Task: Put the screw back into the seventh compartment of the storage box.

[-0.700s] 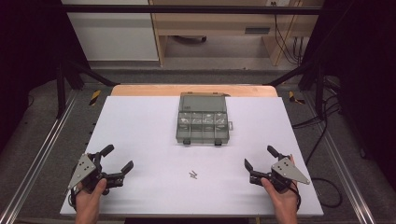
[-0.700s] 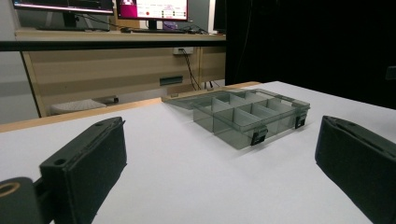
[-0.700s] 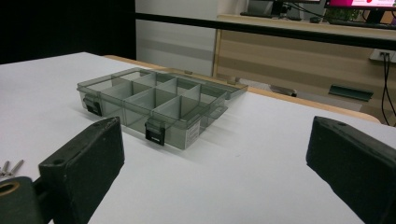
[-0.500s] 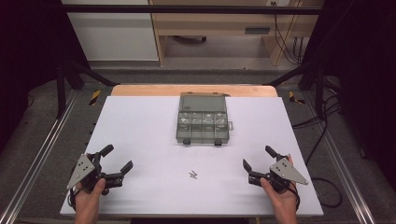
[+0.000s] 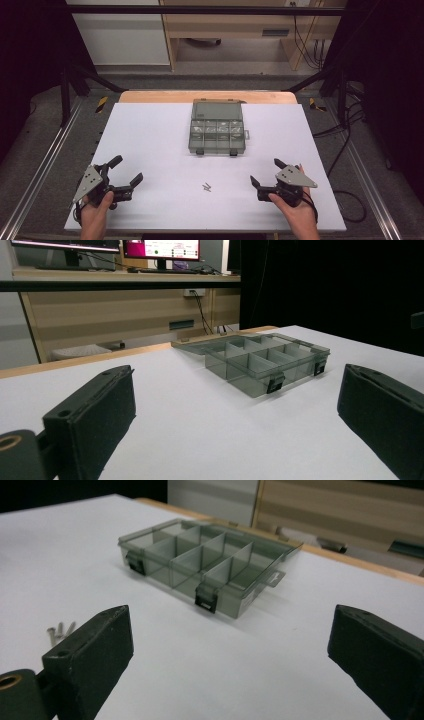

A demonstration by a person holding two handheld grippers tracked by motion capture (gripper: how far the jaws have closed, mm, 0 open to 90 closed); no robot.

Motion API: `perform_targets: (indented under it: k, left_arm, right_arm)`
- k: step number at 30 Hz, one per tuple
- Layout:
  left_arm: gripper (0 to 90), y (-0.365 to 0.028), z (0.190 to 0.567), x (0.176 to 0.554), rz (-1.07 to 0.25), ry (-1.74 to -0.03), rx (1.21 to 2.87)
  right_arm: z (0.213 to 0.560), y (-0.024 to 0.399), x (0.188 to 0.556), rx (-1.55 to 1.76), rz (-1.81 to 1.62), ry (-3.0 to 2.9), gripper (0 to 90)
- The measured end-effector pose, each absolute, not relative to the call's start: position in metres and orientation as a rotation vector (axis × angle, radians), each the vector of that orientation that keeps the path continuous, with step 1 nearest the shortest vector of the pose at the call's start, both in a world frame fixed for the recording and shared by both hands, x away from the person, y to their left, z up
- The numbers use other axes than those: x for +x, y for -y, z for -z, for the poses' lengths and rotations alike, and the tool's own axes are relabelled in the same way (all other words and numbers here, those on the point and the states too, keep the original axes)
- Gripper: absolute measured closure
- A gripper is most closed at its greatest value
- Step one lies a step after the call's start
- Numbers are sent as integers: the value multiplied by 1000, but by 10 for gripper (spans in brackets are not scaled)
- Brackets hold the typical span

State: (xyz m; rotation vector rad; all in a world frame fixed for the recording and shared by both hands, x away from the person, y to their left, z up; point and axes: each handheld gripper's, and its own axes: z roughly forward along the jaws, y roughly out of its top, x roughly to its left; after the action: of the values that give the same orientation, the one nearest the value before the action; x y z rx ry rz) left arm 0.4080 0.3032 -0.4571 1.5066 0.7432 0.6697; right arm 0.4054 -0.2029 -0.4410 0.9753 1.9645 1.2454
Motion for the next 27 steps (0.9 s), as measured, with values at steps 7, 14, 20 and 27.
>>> perform_targets:
  k: [7, 14, 20, 27]
  left_arm:
    - [19, -300, 459, 409, -670, -734, 1530]
    - [20, -298, 459, 408, -667, -725, 1541]
    - [20, -298, 459, 408, -665, -725, 1543]
    - [20, -298, 459, 408, -661, -720, 1551]
  right_arm:
    - [425, 176, 415, 898, -1143, -2136, 54]
    - [414, 149, 426, 833, -1028, -2257, 62]
    - [413, 127, 440, 769, -899, -2395, 61]
    - [417, 110, 449, 755, -849, -2471, 59]
